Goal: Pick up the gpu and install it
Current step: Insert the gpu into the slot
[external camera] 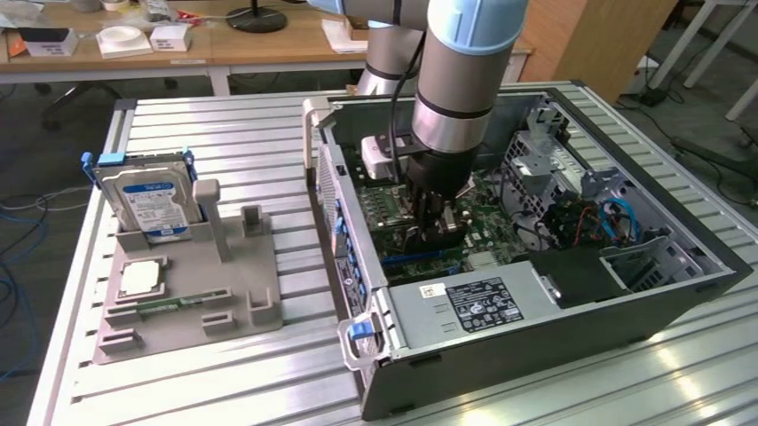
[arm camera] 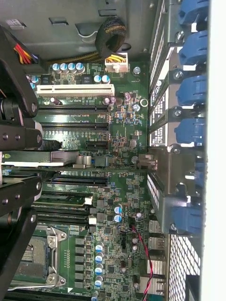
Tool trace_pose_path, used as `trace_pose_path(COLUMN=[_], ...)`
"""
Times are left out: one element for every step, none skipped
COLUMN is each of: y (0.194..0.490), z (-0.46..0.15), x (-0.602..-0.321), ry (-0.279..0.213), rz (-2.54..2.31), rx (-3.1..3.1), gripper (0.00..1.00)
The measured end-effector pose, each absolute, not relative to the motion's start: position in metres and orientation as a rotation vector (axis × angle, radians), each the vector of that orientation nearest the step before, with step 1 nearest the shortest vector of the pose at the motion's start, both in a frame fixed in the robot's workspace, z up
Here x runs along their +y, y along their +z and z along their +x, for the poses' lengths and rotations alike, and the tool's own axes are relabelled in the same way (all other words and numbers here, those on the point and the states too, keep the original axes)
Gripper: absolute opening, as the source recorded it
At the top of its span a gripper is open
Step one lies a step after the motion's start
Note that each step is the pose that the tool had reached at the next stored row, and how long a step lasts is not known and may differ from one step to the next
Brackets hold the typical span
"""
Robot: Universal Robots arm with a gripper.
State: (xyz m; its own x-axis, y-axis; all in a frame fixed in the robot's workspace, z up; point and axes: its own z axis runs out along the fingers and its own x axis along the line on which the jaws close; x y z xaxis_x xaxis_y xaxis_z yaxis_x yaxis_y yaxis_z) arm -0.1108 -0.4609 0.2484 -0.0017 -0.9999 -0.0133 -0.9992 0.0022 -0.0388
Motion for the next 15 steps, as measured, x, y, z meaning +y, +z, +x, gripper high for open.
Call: trace_pose_path(y=[0.2481, 0.2477, 0.2474, 0.2470, 0.2464, 0.2463, 0.2462, 0.2463, 0.2463, 0.2462, 0.2441, 0.2433, 0.2433, 0.2433, 0.2433], z=[-0.1108, -0.1108, -0.1109, -0.1109, -0.1109, -0.1109, -0.1109, -0.1109, -0.1109, -0.1109, -0.1109, -0.1109, -0.1109, -0.1109, -0.1109], x=[-0.4609, -0.4606, -0.4604, -0.4603, -0.4601, -0.4601, -0.4601, -0.4601, -0.4601, -0.4601, -0.4600, -0.4601, -0.4601, -0.4601, -0.4601], ry=[-0.028, -0.028, -0.028, -0.028, -0.028, -0.028, -0.028, -0.028, -0.028, -0.028, -0.028, -0.028, -0.028, -0.028, -0.028], rz=[-2.193, -2.193, -2.193, -2.193, -2.193, -2.193, -2.193, -2.193, -2.193, -2.193, -2.193, -2.193, -2.193, -2.193, -2.193], rx=[2.197, 2.197, 2.197, 2.197, 2.197, 2.197, 2.197, 2.197, 2.197, 2.197, 2.197, 2.197, 2.198, 2.198, 2.198], gripper=[0.26, 0.26, 0.26, 0.26, 0.26, 0.26, 0.26, 0.26, 0.26, 0.26, 0.26, 0.26, 0.26, 0.26, 0.26])
